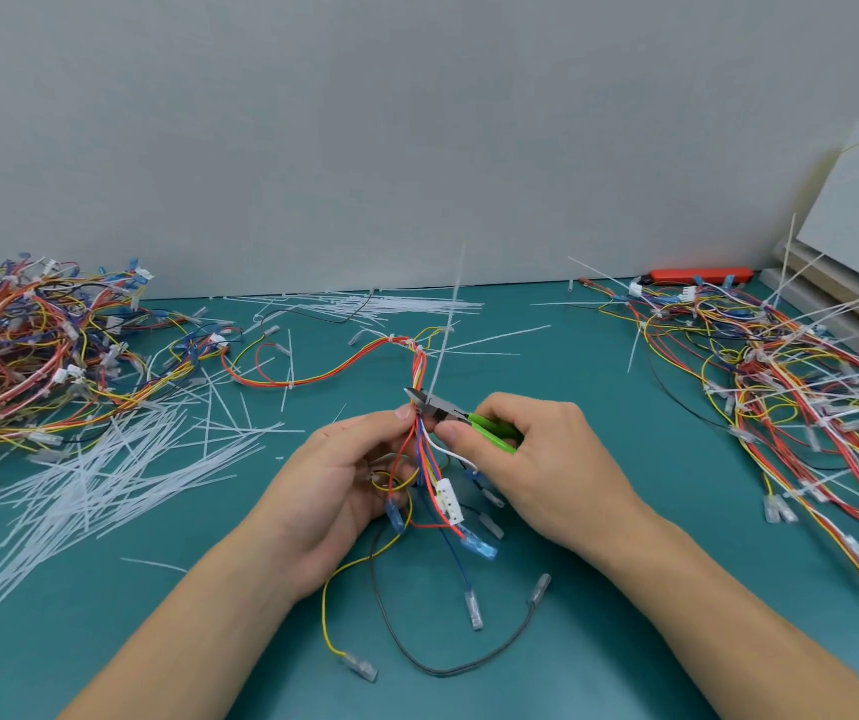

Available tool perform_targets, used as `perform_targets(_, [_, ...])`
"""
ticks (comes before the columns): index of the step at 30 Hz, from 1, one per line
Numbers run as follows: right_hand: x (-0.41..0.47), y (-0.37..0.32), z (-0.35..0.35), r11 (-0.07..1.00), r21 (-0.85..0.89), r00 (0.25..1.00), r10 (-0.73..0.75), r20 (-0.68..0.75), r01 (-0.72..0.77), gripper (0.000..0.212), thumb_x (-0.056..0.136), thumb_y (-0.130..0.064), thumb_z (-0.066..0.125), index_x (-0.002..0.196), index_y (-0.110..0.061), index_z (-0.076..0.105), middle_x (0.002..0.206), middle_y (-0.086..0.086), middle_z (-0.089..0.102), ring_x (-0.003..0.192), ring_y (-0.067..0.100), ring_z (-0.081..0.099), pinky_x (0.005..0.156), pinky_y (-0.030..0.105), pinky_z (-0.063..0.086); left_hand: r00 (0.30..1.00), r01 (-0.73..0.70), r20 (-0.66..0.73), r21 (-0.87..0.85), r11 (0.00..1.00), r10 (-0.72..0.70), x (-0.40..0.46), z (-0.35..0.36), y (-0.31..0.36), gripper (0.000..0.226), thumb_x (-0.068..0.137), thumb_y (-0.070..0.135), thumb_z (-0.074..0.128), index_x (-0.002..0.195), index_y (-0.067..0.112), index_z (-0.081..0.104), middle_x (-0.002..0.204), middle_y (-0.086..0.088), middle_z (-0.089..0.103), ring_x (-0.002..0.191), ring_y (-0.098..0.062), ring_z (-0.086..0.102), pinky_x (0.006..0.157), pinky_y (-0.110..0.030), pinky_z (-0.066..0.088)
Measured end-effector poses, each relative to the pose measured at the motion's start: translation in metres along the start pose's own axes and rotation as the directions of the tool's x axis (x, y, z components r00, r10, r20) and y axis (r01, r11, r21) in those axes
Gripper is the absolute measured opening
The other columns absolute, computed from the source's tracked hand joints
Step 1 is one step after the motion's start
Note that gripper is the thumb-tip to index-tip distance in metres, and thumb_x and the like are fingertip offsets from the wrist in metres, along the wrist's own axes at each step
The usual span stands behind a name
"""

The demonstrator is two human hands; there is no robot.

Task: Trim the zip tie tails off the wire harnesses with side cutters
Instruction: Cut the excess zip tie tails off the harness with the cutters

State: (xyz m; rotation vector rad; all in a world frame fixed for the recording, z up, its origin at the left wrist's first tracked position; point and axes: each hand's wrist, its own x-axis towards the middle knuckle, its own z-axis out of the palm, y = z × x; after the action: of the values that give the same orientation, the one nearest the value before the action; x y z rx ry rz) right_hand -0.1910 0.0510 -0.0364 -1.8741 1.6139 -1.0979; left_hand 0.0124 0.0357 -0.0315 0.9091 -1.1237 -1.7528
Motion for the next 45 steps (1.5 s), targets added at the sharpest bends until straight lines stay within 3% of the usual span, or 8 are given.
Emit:
perform_targets(3, [0.0005, -0.0001, -0.0008, 1.000, 0.002, 1.000, -0.009, -0.013, 0.009, 0.056, 0.080, -0.084, 0.055, 0.075, -0.028, 0.060, 0.056, -0.005, 0.055, 0.051, 0.010, 0.045, 0.051, 0.032, 0.036, 1.000, 0.003, -0.006, 0.001, 1.000, -0.003, 0.0001, 0.0002, 0.0000, 0.032, 0.074, 0.040, 0.080, 0.093, 0.013, 0.078, 0.074, -0.001, 0.064, 0.062, -0.014, 0.055, 0.063, -0.033, 0.038])
perform_targets(7, [-0.0004, 0.0013, 0.0035, 1.000, -0.018, 0.999, -0.017, -0.028, 0.016, 0.054, 0.080, -0.083, 0.055, 0.075, -0.029, 0.060, 0.061, -0.005, 0.057, 0.056, 0.012, 0.048, 0.056, 0.038, 0.044, 1.000, -0.001, -0.009, -0.007, 1.000, 0.001, -0.0005, 0.0012, 0.0008, 0.020, 0.082, 0.033, 0.075, 0.087, 0.014, 0.077, 0.075, -0.002, 0.064, 0.061, -0.013, 0.055, 0.054, -0.027, 0.040])
perform_targets(11, [-0.0007, 0.0028, 0.0078, 0.999, -0.038, 0.999, -0.027, -0.035, 0.026, 0.050, 0.083, -0.080, 0.053, 0.079, -0.032, 0.062, 0.072, -0.011, 0.061, 0.072, 0.008, 0.057, 0.063, 0.033, 0.046, 1.000, 0.000, -0.011, 0.012, 1.000, 0.000, -0.0007, 0.0019, 0.0014, 0.019, 0.083, 0.033, 0.073, 0.086, 0.015, 0.078, 0.075, -0.001, 0.064, 0.060, -0.012, 0.054, 0.052, -0.024, 0.041])
perform_targets(15, [-0.0001, 0.0030, 0.0074, 0.998, -0.041, 0.999, -0.040, -0.031, 0.039, 0.049, 0.085, -0.079, 0.051, 0.087, -0.033, 0.067, 0.079, -0.013, 0.065, 0.080, 0.007, 0.061, 0.072, 0.037, 0.053, 1.000, 0.003, -0.007, 0.022, 1.000, -0.003, -0.0005, 0.0019, 0.0015, 0.021, 0.083, 0.034, 0.073, 0.088, 0.015, 0.078, 0.073, -0.001, 0.064, 0.060, -0.011, 0.055, 0.054, -0.025, 0.042])
perform_targets(20, [-0.0007, 0.0017, 0.0076, 0.999, -0.032, 0.999, -0.041, -0.035, 0.040, 0.050, 0.084, -0.080, 0.051, 0.086, -0.033, 0.068, 0.077, -0.012, 0.065, 0.078, 0.008, 0.061, 0.071, 0.037, 0.052, 1.000, -0.006, 0.004, 0.009, 1.000, 0.006, -0.0015, 0.0017, 0.0015, 0.018, 0.083, 0.031, 0.075, 0.087, 0.014, 0.078, 0.073, -0.001, 0.065, 0.059, -0.012, 0.056, 0.050, -0.023, 0.043])
perform_targets(27, [0.0011, 0.0014, 0.0038, 1.000, -0.007, 1.000, -0.005, -0.012, 0.005, 0.061, 0.080, -0.087, 0.051, 0.076, -0.027, 0.062, 0.060, -0.003, 0.056, 0.053, 0.013, 0.046, 0.055, 0.038, 0.045, 1.000, -0.004, 0.014, -0.001, 1.000, 0.004, -0.0001, -0.0004, 0.0011, 0.025, 0.078, 0.038, 0.078, 0.090, 0.015, 0.078, 0.074, 0.000, 0.064, 0.062, -0.013, 0.055, 0.060, -0.030, 0.041])
perform_targets(30, [0.0001, 0.0025, 0.0042, 1.000, -0.001, 1.000, 0.004, -0.017, -0.004, 0.059, 0.080, -0.085, 0.053, 0.077, -0.027, 0.061, 0.059, -0.005, 0.057, 0.052, 0.011, 0.045, 0.055, 0.035, 0.043, 1.000, -0.009, 0.009, 0.011, 1.000, 0.009, -0.0005, 0.0012, 0.0012, 0.019, 0.081, 0.035, 0.076, 0.085, 0.016, 0.078, 0.072, 0.000, 0.064, 0.059, -0.012, 0.056, 0.053, -0.025, 0.043])
perform_targets(45, [-0.0020, 0.0000, 0.0046, 0.999, -0.041, 0.999, -0.034, -0.005, 0.034, 0.050, 0.084, -0.077, 0.049, 0.087, -0.030, 0.067, 0.079, -0.010, 0.066, 0.079, 0.009, 0.060, 0.071, 0.039, 0.052, 1.000, -0.004, -0.010, 0.001, 1.000, 0.004, -0.0003, 0.0020, 0.0013, 0.021, 0.083, 0.031, 0.073, 0.090, 0.011, 0.076, 0.073, -0.003, 0.063, 0.058, -0.013, 0.055, 0.051, -0.024, 0.041])
